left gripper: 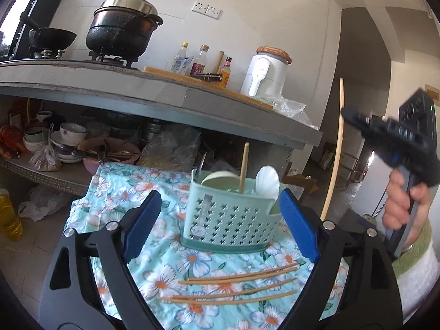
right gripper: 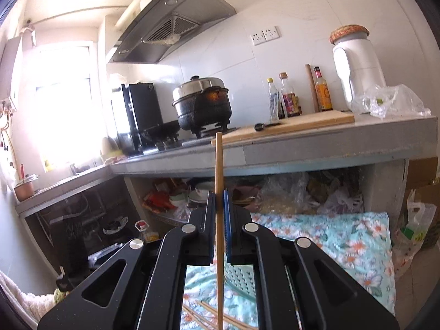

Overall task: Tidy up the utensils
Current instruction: 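Lower the right gripper's chopstick into the holder and open the right gripper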

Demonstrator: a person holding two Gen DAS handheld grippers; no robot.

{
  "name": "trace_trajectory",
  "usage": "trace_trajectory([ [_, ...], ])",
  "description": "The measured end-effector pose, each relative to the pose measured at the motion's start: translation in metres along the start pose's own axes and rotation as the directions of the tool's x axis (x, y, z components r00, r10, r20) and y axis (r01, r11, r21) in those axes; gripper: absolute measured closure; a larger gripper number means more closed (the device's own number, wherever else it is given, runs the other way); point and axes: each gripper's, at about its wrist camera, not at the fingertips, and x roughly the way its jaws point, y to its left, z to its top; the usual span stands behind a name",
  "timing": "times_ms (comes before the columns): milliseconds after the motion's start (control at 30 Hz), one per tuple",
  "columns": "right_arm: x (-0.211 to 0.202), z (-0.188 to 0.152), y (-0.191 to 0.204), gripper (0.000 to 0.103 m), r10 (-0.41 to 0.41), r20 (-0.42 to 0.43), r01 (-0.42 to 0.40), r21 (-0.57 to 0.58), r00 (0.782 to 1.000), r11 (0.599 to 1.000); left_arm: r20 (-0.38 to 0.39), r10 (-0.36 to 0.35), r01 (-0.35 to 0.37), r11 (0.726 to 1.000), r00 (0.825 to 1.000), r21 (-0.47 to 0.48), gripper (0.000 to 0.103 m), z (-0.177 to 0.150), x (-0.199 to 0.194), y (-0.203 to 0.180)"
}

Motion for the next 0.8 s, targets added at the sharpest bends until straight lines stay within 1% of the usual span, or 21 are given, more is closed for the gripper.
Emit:
trace_trajectory([
  [133,0.017,0.028,0.007,0.097,0.003,0.054,-0.001,-0.053,0.999,0.999,-0.049,0.066,-0.068,0.997,0.997,-0.039,0.013,-0.021,-0.009,0.013],
  [233,0.032,0.044,0.009,0.097,-0.003,0.079,0.009,-0.08,0.997,0.997,-0.076,0.105,-0.11,0.991,0.992,-0.079,0.012,-0.034,-0.015,0.023],
  [333,0.05,0.052,0.008,0.097,-0.016,0.097,0.026,-0.105,0.995,0.994,-0.101,0.142,-0.152,0.983,0.985,-0.1,0.012,-0.042,-0.017,0.03],
  [400,0.064,0.053,0.004,0.097,-0.017,0.095,0.027,-0.11,0.995,0.994,-0.105,0.151,-0.163,0.98,0.983,-0.112,0.012,-0.044,-0.018,0.034],
  [500,0.089,0.047,0.001,0.097,-0.052,0.075,0.062,-0.149,0.996,0.987,-0.108,0.161,-0.174,0.977,0.981,-0.121,0.011,-0.046,-0.018,0.038],
  [567,0.106,0.039,-0.002,0.097,-0.075,0.046,0.082,-0.174,0.996,0.981,-0.11,0.166,-0.179,0.977,0.98,-0.118,0.011,-0.046,-0.018,0.039],
  [700,0.132,0.017,-0.016,0.097,-0.111,-0.039,0.101,-0.199,0.993,0.975,-0.107,0.168,-0.179,0.978,0.98,-0.109,0.011,-0.047,-0.018,0.041],
  [800,0.141,0.001,-0.024,0.097,-0.121,-0.103,0.097,-0.207,0.987,0.974,-0.101,0.161,-0.171,0.979,0.982,-0.106,0.011,-0.047,-0.018,0.041],
])
